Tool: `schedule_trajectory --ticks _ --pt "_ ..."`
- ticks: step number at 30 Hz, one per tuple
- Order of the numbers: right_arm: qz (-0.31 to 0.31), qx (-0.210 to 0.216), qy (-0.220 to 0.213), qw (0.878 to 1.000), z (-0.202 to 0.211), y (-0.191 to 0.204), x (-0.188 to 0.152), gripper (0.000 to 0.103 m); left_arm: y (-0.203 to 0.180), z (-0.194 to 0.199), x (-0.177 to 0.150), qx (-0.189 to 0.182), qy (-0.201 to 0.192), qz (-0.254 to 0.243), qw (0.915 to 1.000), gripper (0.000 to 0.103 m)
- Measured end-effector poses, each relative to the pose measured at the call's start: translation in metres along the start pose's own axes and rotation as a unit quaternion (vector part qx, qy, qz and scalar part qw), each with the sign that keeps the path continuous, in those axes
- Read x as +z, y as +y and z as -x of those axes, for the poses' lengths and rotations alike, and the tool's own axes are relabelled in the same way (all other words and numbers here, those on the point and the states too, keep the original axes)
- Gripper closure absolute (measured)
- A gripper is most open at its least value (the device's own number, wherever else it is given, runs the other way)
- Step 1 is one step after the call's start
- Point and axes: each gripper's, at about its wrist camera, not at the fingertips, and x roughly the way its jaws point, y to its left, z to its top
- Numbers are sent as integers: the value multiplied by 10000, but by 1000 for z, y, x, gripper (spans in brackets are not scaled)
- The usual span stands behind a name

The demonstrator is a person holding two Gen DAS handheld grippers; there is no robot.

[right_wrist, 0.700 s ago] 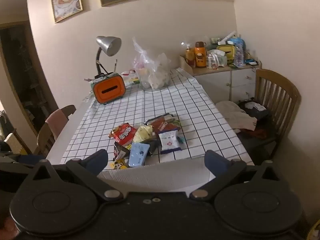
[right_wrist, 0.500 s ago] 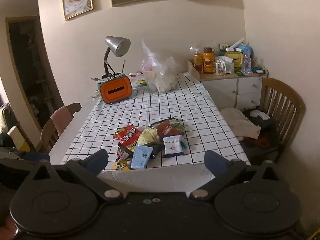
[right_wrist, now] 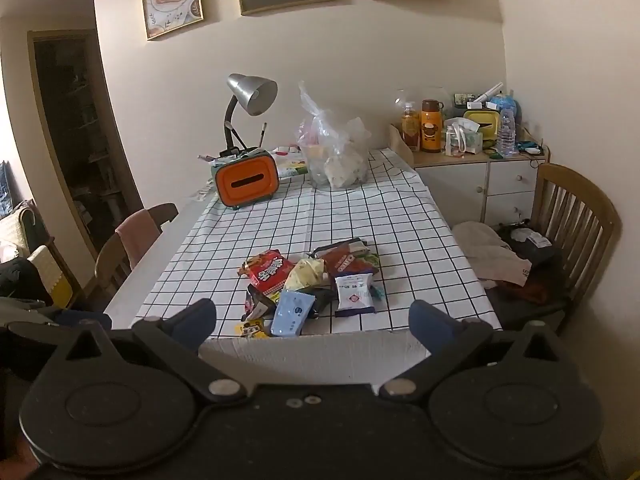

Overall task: Organize snacks
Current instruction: 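Move both tools from beside the white box toward the snack pile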

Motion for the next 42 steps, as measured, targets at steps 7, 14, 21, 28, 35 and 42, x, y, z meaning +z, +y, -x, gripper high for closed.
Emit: schedule_trajectory --ticks 7,14,21,28,35,42 --pt "47 66 1 10000 9 -4 -4 0 -3 6 -6 35 16 79 10000 3" --pt "113 136 -53 9998 14 -9 -1 0 -7 10 -8 87 -27 109 9999 3" --pt "176 248 -40 9995 15 -16 0 0 -16 12 -9 166 14 188 9997 3" --pt "233 340 -5 9991 16 -25 0 0 -23 14 -11 250 31 245 9994 3" --pt "272 449 -29 9986 17 -34 1 0 -35 17 -10 357 23 272 9990 3" --pt "359 569 -50 9977 17 -41 4 0 -40 18 -9 415 25 373 9984 3"
